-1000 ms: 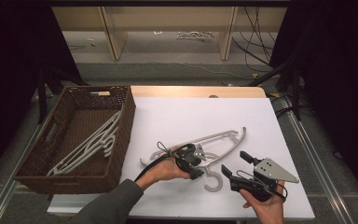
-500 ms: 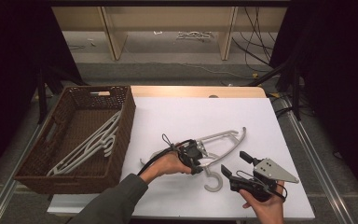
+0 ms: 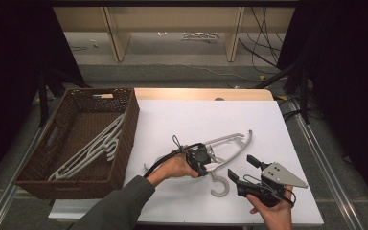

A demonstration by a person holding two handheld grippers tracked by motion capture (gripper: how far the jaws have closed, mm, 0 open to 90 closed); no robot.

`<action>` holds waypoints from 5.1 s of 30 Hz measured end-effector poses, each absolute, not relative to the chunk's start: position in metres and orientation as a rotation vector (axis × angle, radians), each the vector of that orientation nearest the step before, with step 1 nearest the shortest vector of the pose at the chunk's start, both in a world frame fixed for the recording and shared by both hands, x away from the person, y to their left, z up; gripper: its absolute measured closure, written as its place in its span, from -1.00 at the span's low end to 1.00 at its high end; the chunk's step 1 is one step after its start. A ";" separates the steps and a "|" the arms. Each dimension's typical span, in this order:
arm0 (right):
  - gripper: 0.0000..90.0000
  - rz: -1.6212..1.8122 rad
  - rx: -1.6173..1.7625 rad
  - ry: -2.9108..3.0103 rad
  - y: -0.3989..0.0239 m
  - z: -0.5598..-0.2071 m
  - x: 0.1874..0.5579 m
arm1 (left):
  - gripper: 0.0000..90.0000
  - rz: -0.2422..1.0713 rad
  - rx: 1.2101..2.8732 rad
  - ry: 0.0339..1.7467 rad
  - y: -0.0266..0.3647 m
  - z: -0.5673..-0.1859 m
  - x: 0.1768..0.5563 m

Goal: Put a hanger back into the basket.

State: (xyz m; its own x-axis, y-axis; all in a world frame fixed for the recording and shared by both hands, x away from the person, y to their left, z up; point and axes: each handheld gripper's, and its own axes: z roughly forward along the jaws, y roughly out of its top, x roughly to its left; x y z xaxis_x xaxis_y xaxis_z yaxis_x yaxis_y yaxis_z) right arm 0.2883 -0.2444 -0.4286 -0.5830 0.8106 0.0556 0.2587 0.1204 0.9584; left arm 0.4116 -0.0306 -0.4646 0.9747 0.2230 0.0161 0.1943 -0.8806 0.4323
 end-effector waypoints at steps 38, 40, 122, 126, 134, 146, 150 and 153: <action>-0.56 1.479 1.041 1.907 -0.246 -0.429 0.289 | 0.83 0.025 2.038 0.689 0.062 -0.351 0.426; -0.56 1.462 1.038 1.906 -0.246 -0.429 0.289 | 0.83 0.029 2.035 0.666 0.065 -0.346 0.424; -0.56 1.445 1.050 1.924 -0.244 -0.434 0.292 | 0.83 0.377 1.952 0.979 0.291 -0.317 0.414; -0.56 1.443 1.052 1.919 -0.244 -0.434 0.292 | 0.83 0.370 1.946 0.997 0.300 -0.324 0.411; -0.56 1.441 1.055 1.920 -0.244 -0.434 0.291 | 0.83 0.376 1.953 1.027 0.318 -0.334 0.402; -0.56 1.441 1.056 1.919 -0.244 -0.435 0.291 | 0.83 0.367 1.992 1.064 0.331 -0.352 0.391; -0.56 1.465 1.054 1.910 -0.243 -0.436 0.293 | 0.83 0.360 2.015 1.073 0.337 -0.358 0.389; -0.56 1.465 1.054 1.910 -0.243 -0.436 0.293 | 0.83 0.361 2.020 1.068 0.338 -0.360 0.387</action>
